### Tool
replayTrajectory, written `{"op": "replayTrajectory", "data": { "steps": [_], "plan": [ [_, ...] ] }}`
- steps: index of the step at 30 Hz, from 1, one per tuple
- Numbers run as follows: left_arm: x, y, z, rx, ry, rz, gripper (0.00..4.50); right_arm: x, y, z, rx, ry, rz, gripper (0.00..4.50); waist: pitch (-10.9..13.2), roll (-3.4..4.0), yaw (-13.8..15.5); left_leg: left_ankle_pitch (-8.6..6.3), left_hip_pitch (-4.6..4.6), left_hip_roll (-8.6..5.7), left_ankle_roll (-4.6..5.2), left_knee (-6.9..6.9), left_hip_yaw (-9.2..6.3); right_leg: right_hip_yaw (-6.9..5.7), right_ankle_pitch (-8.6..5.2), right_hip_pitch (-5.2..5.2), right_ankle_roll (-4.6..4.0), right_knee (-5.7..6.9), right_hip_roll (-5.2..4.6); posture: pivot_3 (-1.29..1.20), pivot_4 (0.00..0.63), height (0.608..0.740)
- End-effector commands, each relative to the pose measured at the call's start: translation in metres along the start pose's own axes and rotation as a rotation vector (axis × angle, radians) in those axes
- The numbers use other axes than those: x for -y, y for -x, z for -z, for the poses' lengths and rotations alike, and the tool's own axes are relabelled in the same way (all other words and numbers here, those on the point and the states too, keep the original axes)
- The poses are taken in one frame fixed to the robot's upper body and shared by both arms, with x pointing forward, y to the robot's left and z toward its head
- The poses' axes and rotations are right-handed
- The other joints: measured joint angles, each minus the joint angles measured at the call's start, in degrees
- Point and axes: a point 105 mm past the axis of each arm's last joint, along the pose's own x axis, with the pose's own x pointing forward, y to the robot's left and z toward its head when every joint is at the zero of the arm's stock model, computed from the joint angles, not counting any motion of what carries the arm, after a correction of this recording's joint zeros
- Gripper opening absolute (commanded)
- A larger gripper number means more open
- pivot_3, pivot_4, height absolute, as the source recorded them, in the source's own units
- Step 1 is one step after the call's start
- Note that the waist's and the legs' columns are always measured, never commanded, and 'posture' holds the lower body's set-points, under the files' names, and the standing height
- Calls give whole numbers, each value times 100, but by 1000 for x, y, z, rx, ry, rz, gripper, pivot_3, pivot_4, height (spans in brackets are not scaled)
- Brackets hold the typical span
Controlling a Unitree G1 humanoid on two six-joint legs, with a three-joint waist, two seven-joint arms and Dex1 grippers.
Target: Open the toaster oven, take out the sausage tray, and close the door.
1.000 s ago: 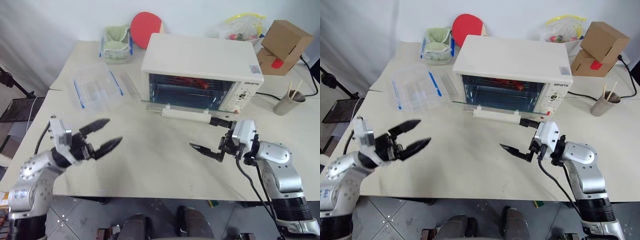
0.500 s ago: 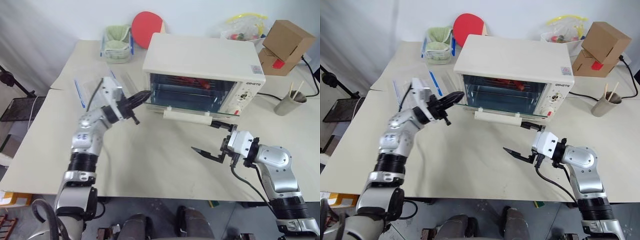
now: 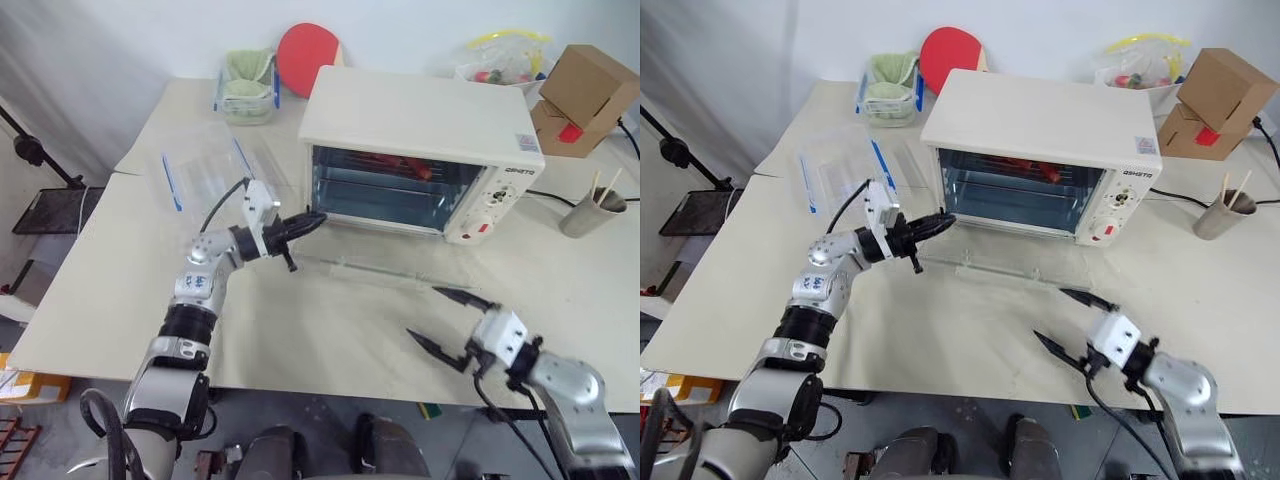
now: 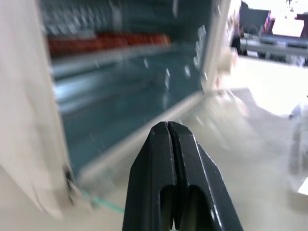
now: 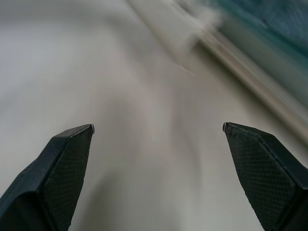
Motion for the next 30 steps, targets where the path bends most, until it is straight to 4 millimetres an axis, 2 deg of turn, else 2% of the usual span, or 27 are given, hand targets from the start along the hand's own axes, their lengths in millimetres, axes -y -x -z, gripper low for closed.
{"op": "replayTrajectory", "data": {
  "steps": [1, 3, 6, 9, 14, 22, 28, 30],
  "plan": [
    [10, 4, 5, -36, -46, 25, 22, 19, 26, -7, -25, 51, 152, 4500, 0, -2, -9, -1, 4, 3, -2, 0, 0, 2, 0, 4, 0, -2, 3, 0, 150, 740],
    [13, 7, 10, -44, -35, 12, 22, 24, 32, -10, -35, 74, 182, 4500, -1, 1, -50, -4, 16, 3, -5, -5, 12, 18, 0, 7, 0, 0, 2, 0, 150, 740],
    [14, 14, 18, -56, -3, -48, 22, 36, 29, -22, -39, 116, 219, 4500, -5, 7, -71, -5, 21, 11, -8, -5, 11, 61, -1, 6, -1, 4, 2, 0, 150, 740],
    [21, 20, 25, -78, -30, -44, 22, 46, 14, -41, 11, 121, 251, 4500, -6, 9, -84, -6, 22, 12, -9, -6, 10, 69, -1, 5, -2, 6, -34, 0, 150, 740],
    [29, 28, 35, -107, -53, -46, 22, 48, -17, -67, 94, 146, 162, 4500, -7, 11, -161, -7, 20, 10, -7, -10, 15, 64, -2, 0, -4, 8, -38, 0, 150, 740],
    [24, 38, 26, -70, -27, -51, 22, 54, -27, -63, 88, 156, 133, 4500, -12, 19, -186, -6, 25, 12, -6, -10, 32, 64, -3, -5, -6, 15, -31, 0, 150, 740],
    [23, 49, 14, -73, 21, 56, 22, 59, -29, -65, 102, 187, 165, 4500, -12, 19, -194, -6, 26, 15, -6, -10, 42, 64, -4, -13, -7, 23, -27, 0, 150, 740],
    [21, 53, 10, -73, 92, 87, 22, 62, -28, -65, 100, 198, 189, 4500, -12, 19, -190, -6, 26, 15, -6, -10, 45, 63, -4, -14, -7, 24, -26, 0, 150, 740]
  ]
}}
